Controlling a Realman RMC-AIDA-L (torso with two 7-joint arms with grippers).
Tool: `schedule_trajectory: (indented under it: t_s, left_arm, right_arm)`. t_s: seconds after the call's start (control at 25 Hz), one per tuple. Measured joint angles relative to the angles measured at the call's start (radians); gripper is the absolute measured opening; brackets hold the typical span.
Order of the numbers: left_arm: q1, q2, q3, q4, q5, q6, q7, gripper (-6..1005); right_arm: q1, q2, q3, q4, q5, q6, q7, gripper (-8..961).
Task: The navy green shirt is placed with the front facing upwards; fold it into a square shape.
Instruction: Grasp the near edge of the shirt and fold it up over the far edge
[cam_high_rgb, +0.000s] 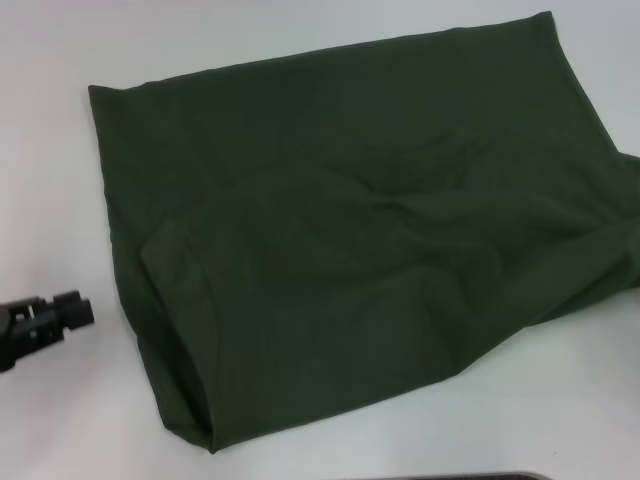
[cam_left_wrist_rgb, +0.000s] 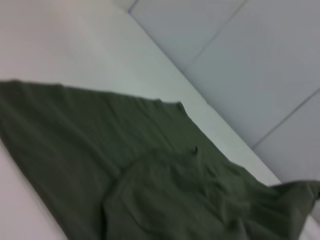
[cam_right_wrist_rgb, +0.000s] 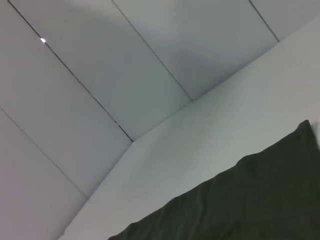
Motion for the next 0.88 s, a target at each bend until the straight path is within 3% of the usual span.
schedule_trajectory:
  t_s: [0.36, 0.68, 0.88]
  left_arm:
    - [-0.005, -0.011, 0.061, -0.002, 0.088, 0.041, 0.013, 425]
    - [-0.018, -0.018, 0.103, -0.012, 0.091, 0.047, -0.02, 453]
    - [-0.018, -0.029, 0.165, -0.013, 0.093, 0.054, -0.038, 615]
  right_arm:
    - [0.035, -0.013, 0.002, -0.001, 0.002, 0.014, 0.022, 10]
    - [0.056, -0.015, -0.001, -0.007, 0.001, 0.022, 0.031, 10]
    - [0.062, -0.015, -0.005, -0.008, 0.001, 0.023, 0.031, 10]
